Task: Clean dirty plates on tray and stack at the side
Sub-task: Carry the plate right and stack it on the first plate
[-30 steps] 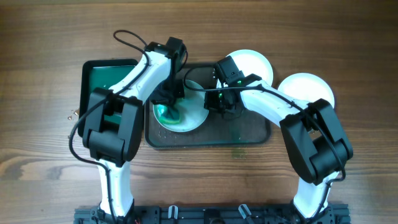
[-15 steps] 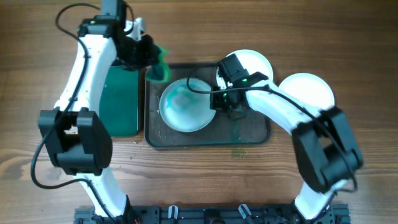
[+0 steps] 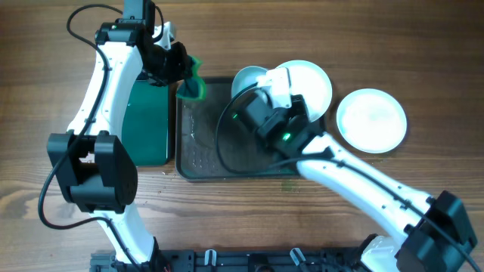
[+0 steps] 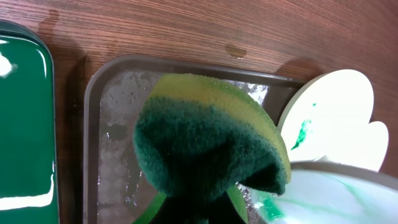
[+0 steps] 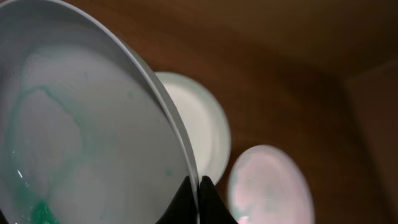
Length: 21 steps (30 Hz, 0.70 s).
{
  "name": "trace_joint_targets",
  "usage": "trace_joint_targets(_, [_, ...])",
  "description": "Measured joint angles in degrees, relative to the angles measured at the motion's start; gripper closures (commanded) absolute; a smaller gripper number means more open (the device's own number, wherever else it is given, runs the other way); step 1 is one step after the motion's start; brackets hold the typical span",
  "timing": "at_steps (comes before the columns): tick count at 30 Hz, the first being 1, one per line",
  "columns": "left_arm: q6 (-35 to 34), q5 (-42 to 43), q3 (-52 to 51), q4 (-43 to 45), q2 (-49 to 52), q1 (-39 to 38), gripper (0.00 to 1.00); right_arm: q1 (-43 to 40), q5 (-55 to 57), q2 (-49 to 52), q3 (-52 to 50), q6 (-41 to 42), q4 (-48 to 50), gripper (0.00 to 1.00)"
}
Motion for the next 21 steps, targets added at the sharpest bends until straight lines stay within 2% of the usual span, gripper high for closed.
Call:
trace_joint_targets(1, [-0.04,-0.24,0.00,0.00,0.00,-0.09,0.96,2.43,6.32,0.00,0.00,-1.97,0.94,0.96])
trace_joint_targets(6, [-0.17,-0.85,0.00,0.02,0.00,-0.48,0.96,7.80,21.90,-0.04,0.00,-7.74,5.49,0.96])
trace_joint_targets(11, [-0.20,-1.33,0.00,0.00,0.00,-0.59,0.96,9.75,29.44,-0.04,0.00,-16.41,13.31,0.96])
trace_joint_targets(17, [-0.20,-1.75,0.00,0.02,0.00,-0.70,0.96,9.75,29.83,-0.04,0.00,-19.50,13.88,0.96])
trace_joint_targets(19, [-0.20,-1.73,0.00,0.00,0.00,-0.70,0.96,9.64,25.88,-0.04,0.02,-19.08,11.17,0.96])
trace_joint_targets(21, [-0.20,-1.79,0.00,0.02,0.00,-0.70,0.96,9.18,19.50,-0.04,0.09,-14.86,5.95,0.96])
